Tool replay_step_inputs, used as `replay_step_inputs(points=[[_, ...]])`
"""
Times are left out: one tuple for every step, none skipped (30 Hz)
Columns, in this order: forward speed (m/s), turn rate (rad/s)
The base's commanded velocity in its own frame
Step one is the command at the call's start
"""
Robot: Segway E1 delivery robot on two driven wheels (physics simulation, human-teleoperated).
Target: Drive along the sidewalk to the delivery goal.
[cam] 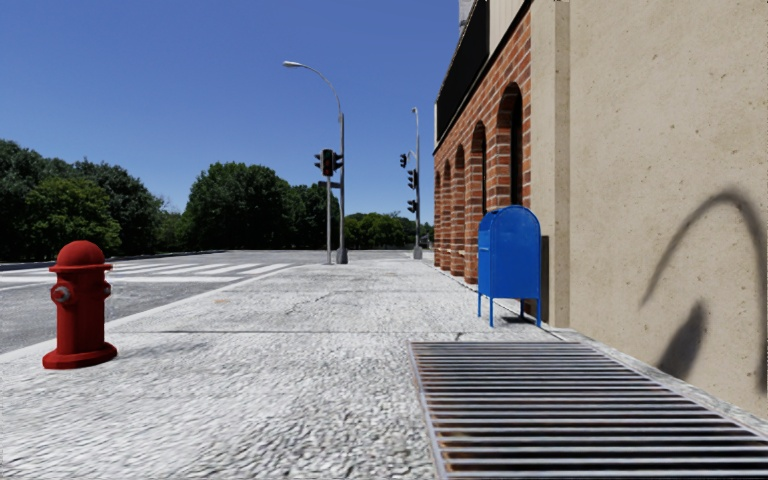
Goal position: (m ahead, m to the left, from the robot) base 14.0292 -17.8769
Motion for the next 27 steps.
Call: replay_step_inputs(points=[[2.00, 0.00], [2.00, 0.00], [2.00, 0.00], [2.00, 0.00], [2.00, 0.00], [2.00, 0.00], [2.00, 0.00], [2.00, 0.00], [2.00, 0.00], [2.00, 0.00], [2.00, 0.00], [2.00, 0.00], [2.00, 0.00], [2.00, 0.00], [2.00, 0.00], [2.00, 0.00], [2.00, 0.00], [2.00, 0.00], [2.00, 0.00], [2.00, 0.00], [2.00, 0.00], [2.00, 0.00], [2.00, 0.00], [2.00, 0.00], [2.00, 0.00], [2.00, 0.00], [2.00, 0.00]])
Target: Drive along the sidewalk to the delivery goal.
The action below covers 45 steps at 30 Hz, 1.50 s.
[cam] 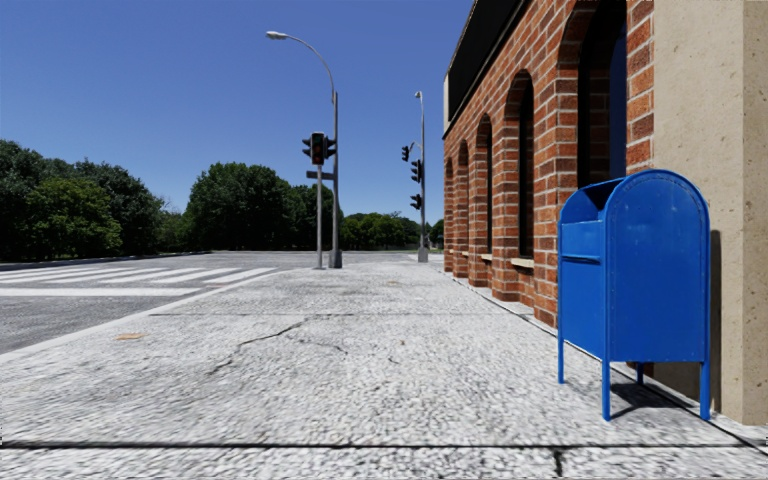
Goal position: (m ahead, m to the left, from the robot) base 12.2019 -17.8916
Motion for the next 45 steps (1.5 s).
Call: replay_step_inputs(points=[[2.00, 0.00], [2.00, 0.00], [2.00, 0.00], [2.00, 0.00], [2.00, 0.00], [2.00, 0.00], [2.00, 0.00], [2.00, 0.00], [2.00, 0.00], [2.00, 0.00], [2.00, 0.00], [2.00, 0.00], [2.00, 0.00], [2.00, 0.00], [2.00, 0.00], [2.00, 0.00], [2.00, 0.00], [2.00, 0.00], [2.00, 0.00], [2.00, 0.00], [2.00, 0.00], [2.00, 0.00], [2.00, 0.00], [2.00, 0.00], [2.00, 0.00], [2.00, 0.00], [2.00, 0.00], [2.00, 0.00], [2.00, 0.00], [2.00, 0.00], [2.00, 0.00], [2.00, 0.00], [2.00, 0.00], [2.00, 0.00], [2.00, 0.00], [2.00, 0.00], [2.00, 0.00], [2.00, 0.00], [2.00, 0.00], [2.00, 0.00], [2.00, 0.00], [2.00, 0.00], [2.00, 0.00], [2.00, 0.00], [2.00, 0.00]])
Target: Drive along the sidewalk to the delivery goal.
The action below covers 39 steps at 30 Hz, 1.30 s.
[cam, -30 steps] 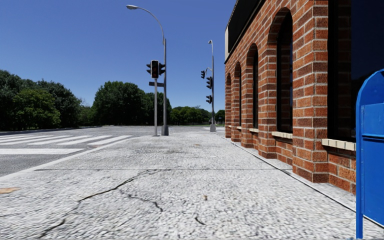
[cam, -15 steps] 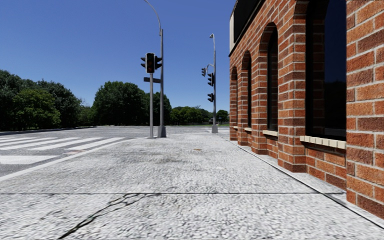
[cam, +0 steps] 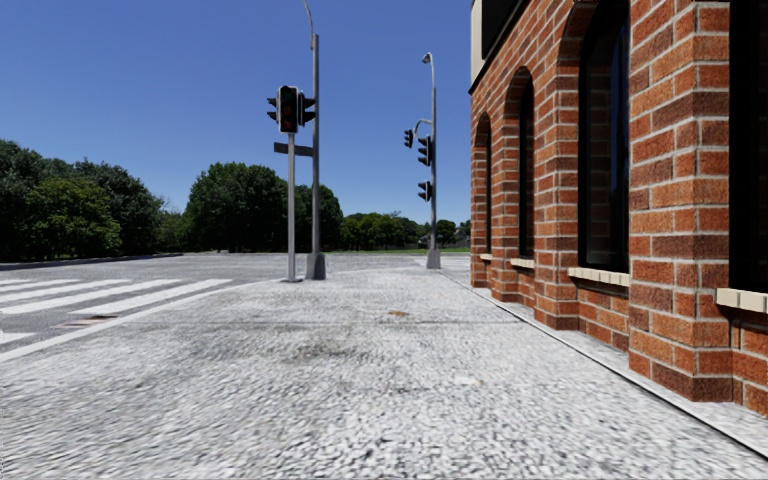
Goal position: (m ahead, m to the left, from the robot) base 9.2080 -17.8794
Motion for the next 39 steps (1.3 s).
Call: replay_step_inputs(points=[[2.00, 0.00], [2.00, 0.00], [2.00, 0.00], [2.00, 0.00], [2.00, 0.00], [2.00, 0.00], [2.00, 0.00], [2.00, 0.00], [2.00, 0.00], [2.00, 0.00], [2.00, 0.00], [2.00, 0.00], [2.00, 0.00], [2.00, 0.00], [2.00, 0.00], [2.00, 0.00], [2.00, 0.00], [2.00, 0.00], [2.00, 0.00], [2.00, 0.00], [2.00, 0.00], [2.00, 0.00], [2.00, 0.00], [2.00, 0.00], [2.00, 0.00], [2.00, 0.00], [2.00, 0.00], [2.00, 0.00], [2.00, 0.00], [2.00, 0.00], [2.00, 0.00], [2.00, 0.00], [2.00, 0.00], [2.00, 0.00], [2.00, 0.00], [2.00, 0.00], [2.00, 0.00], [2.00, 0.00], [2.00, 0.00]])
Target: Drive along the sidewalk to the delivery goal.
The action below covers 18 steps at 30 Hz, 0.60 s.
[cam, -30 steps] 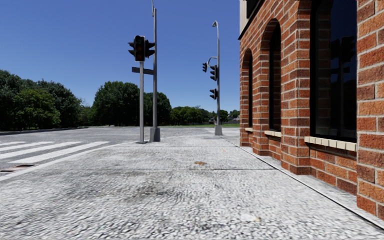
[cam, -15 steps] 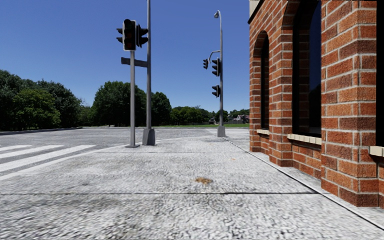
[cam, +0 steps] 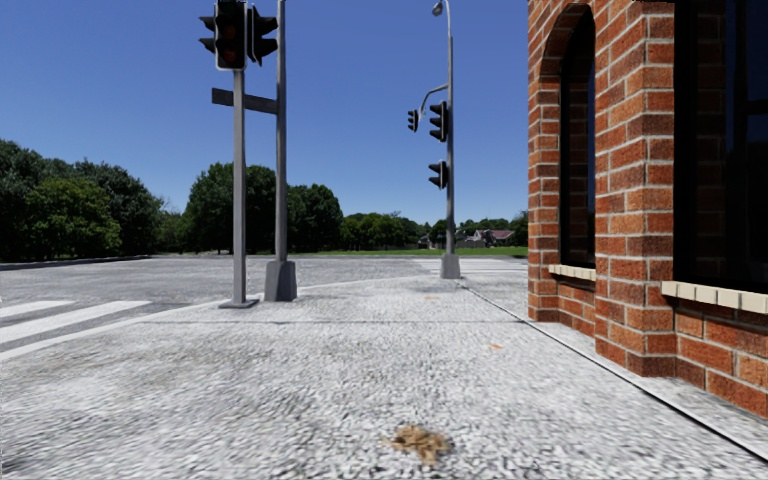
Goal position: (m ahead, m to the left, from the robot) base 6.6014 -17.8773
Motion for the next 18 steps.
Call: replay_step_inputs(points=[[2.00, 0.00], [2.00, 0.00], [2.00, 0.00], [2.00, 0.00], [2.00, 0.00], [2.00, 0.00], [2.00, 0.00], [2.00, 0.00], [2.00, 0.00], [2.00, 0.00], [2.00, 0.00], [2.00, 0.00], [2.00, 0.00], [2.00, 0.00], [2.00, -0.05], [2.00, -0.05], [2.00, -0.31], [2.00, -0.43]])
